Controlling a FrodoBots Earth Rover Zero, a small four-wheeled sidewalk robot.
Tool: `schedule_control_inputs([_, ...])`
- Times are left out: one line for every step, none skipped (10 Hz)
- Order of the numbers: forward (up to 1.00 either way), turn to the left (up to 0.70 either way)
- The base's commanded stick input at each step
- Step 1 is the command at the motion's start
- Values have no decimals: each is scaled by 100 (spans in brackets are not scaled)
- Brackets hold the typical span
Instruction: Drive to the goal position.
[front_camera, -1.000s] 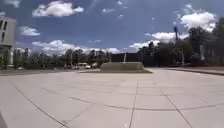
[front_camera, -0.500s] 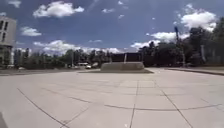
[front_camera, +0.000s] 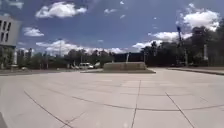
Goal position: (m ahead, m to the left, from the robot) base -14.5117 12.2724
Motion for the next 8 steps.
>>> schedule_control_inputs([0, 70])
schedule_control_inputs([0, 70])
schedule_control_inputs([0, 70])
schedule_control_inputs([0, 70])
schedule_control_inputs([0, 70])
schedule_control_inputs([0, 70])
schedule_control_inputs([0, 70])
schedule_control_inputs([0, 70])
